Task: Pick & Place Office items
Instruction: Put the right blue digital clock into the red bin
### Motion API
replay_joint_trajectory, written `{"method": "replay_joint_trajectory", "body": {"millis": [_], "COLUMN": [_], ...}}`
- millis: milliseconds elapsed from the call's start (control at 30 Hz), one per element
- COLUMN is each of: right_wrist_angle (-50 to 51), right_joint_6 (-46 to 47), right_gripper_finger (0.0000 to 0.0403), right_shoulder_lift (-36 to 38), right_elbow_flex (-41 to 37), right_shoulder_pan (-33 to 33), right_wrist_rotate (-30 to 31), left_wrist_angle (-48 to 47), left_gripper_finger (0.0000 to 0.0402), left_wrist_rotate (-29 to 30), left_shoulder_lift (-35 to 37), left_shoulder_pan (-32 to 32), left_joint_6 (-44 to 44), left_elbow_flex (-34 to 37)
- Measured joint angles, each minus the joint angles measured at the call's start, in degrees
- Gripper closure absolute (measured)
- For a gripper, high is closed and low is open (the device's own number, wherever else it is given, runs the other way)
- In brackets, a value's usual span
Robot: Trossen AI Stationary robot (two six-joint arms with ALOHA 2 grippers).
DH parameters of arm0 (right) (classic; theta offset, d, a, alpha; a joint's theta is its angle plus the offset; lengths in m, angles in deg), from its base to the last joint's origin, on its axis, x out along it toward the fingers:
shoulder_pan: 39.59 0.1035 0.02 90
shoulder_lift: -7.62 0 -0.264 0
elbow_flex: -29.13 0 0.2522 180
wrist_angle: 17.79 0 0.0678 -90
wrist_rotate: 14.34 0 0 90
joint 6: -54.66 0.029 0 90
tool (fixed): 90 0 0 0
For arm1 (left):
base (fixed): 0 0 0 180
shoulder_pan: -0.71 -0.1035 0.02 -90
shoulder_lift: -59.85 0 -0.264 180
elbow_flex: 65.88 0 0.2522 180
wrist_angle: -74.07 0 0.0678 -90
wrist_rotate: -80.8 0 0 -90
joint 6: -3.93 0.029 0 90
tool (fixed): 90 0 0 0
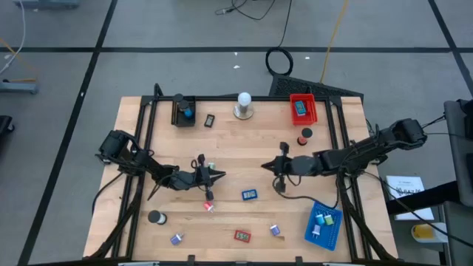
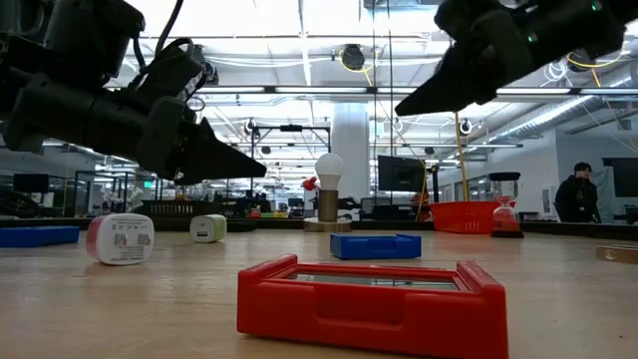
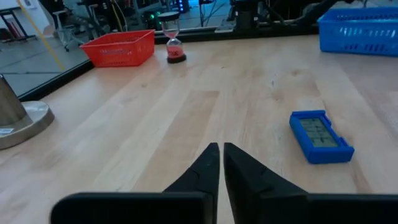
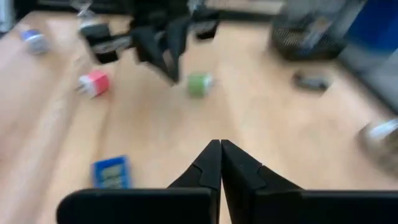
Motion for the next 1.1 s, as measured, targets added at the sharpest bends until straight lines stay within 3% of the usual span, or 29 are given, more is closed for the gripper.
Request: {"method": "replay_joint_trajectory", "body": {"millis": [233, 500, 667, 867, 1100], "right_wrist_angle": [5.8, 15.5, 18.5, 23.0, 24.1], "right_joint_6": [13.7, 14.2, 7.9, 5.1, 6.1], "right_gripper_finger": [0.0324, 0.0186, 0.0134, 0.0142, 0.0207], "right_shoulder_lift": [-10.1, -21.7, -26.7, -33.1, -34.4], "right_elbow_flex": [5.2, 15.4, 21.2, 24.9, 25.7], "right_shoulder_pan": [0.4, 2.2, 3.0, 2.9, 1.7], "right_wrist_rotate": [-13.3, -14.8, -15.2, -19.2, -17.7], "left_wrist_angle": [-0.1, 0.0, 0.0, -0.2, -1.7], "left_gripper_finger": [0.0343, 0.0339, 0.0339, 0.0339, 0.0339], "left_wrist_rotate": [0.0, 0.0, 0.0, 0.0, 0.0], "left_shoulder_lift": [0.0, 0.0, 0.0, 0.0, 0.0], "left_shoulder_pan": [0.0, 0.0, -0.1, -1.1, -1.7], "left_joint_6": [-1.2, -1.2, -1.1, -1.7, -3.4], "left_elbow_flex": [0.0, -0.1, -0.1, -0.1, -0.2]}}
